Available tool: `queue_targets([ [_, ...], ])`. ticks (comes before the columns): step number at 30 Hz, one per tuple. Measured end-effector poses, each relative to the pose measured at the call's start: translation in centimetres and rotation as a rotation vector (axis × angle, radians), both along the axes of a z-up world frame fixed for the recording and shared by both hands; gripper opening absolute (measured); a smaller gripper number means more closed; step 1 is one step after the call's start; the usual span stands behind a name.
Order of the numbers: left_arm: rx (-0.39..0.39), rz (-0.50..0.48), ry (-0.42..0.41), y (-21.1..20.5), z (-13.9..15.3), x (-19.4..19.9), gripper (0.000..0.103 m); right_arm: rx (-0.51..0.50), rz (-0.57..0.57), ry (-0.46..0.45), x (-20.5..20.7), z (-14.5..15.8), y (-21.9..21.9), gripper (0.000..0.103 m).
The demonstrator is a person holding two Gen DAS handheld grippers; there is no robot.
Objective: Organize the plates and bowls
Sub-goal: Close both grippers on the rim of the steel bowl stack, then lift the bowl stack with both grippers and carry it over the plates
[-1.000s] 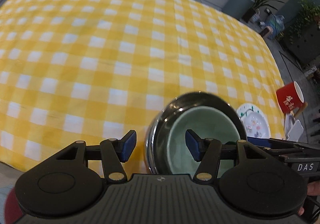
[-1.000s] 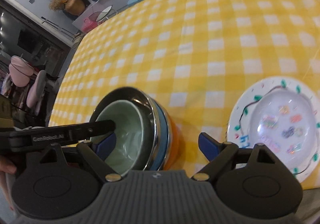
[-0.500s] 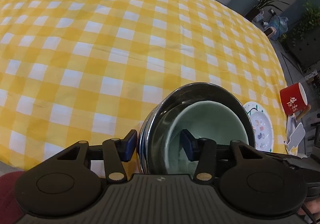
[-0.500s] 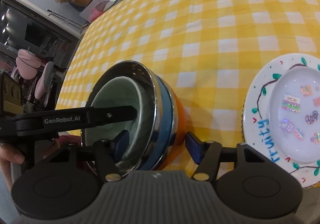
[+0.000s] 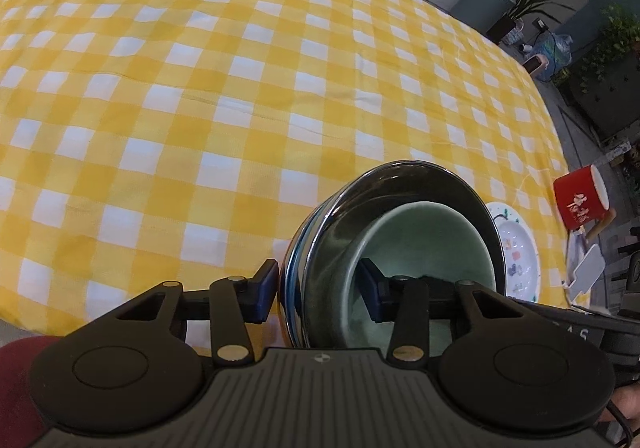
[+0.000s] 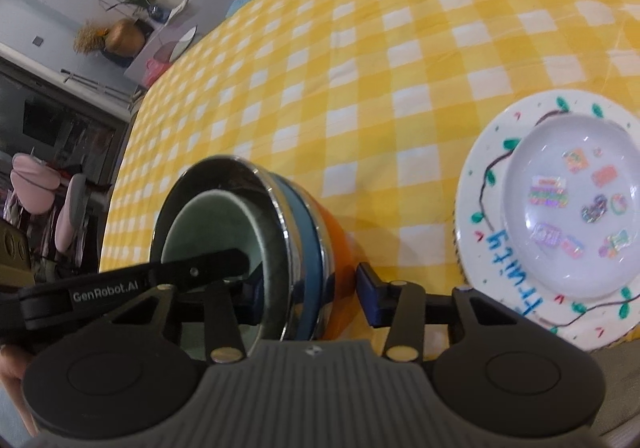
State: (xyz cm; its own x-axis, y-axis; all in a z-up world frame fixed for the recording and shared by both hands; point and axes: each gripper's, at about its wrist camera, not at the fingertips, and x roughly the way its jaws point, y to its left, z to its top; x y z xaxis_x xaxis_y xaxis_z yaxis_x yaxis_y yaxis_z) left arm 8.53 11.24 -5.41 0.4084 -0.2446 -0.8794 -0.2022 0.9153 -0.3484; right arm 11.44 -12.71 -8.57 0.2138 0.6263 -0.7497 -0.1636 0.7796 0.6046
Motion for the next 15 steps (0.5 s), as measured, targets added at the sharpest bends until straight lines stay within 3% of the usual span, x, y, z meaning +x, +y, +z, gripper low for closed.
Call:
queue_targets([
  [15,0.045,-0.036,-0.077,-4.2,4.0,1.1,0.049,0.042,-0.103,-0.036,0.1,3.5,-4.5,0.043],
])
